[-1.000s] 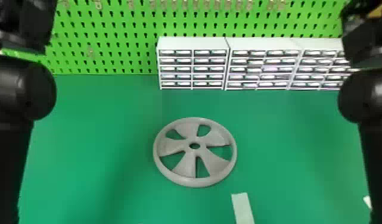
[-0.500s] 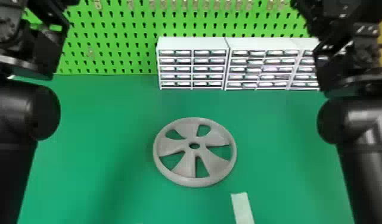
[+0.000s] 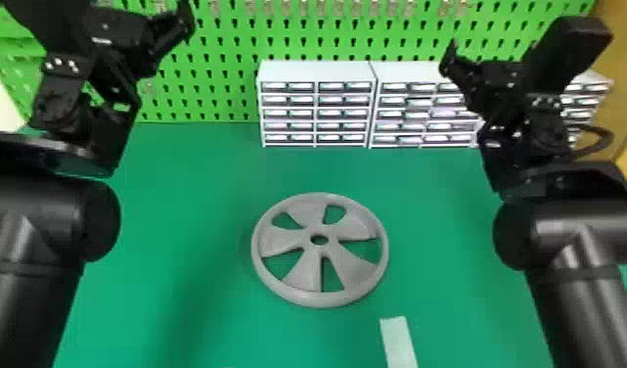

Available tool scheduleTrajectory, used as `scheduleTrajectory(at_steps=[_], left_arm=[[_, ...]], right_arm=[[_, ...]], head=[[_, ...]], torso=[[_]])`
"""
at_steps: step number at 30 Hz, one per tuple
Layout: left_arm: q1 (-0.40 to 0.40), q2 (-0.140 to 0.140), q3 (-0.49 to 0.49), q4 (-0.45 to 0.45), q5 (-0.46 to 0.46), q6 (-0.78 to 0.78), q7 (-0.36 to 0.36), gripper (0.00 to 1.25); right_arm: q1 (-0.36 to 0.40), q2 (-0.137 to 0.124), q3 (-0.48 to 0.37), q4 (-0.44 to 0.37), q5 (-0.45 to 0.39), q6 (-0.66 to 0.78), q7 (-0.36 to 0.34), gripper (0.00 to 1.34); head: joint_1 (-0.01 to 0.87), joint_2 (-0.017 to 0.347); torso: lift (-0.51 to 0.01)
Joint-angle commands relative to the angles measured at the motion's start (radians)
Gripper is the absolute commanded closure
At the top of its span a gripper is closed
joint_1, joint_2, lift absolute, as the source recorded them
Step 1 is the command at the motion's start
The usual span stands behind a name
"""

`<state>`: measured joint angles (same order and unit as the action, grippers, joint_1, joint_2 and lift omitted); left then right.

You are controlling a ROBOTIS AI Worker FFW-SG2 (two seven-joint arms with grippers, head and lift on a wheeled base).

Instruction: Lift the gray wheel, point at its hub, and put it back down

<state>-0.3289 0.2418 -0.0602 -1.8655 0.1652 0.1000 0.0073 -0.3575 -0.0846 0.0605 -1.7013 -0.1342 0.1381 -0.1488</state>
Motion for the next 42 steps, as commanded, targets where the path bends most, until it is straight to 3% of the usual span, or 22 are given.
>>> scheduleTrajectory(at_steps=[1,17,42], left_arm=[[0.014,-0.006,0.003,0.029,0.004,0.004,-0.001,0.00],[0.064,-0.029,0.022,0.114,-0.001,0.015,-0.012,0.00],[0.114,-0.062,0.036,0.158,0.002,0.021,-0.053,0.00]], right_arm=[[0.018,0.002,0.001,0.017,-0.012,0.015,0.000,0.01],[0.043,-0.001,0.035,0.074,-0.018,0.066,0.002,0.01],[0.055,-0.010,0.093,0.140,-0.005,0.103,0.011,0.01]], head=[[0.692,0.048],[0.692,0.048],[0.692,0.048]], torso=[[-0.088],[-0.088],[-0.088]])
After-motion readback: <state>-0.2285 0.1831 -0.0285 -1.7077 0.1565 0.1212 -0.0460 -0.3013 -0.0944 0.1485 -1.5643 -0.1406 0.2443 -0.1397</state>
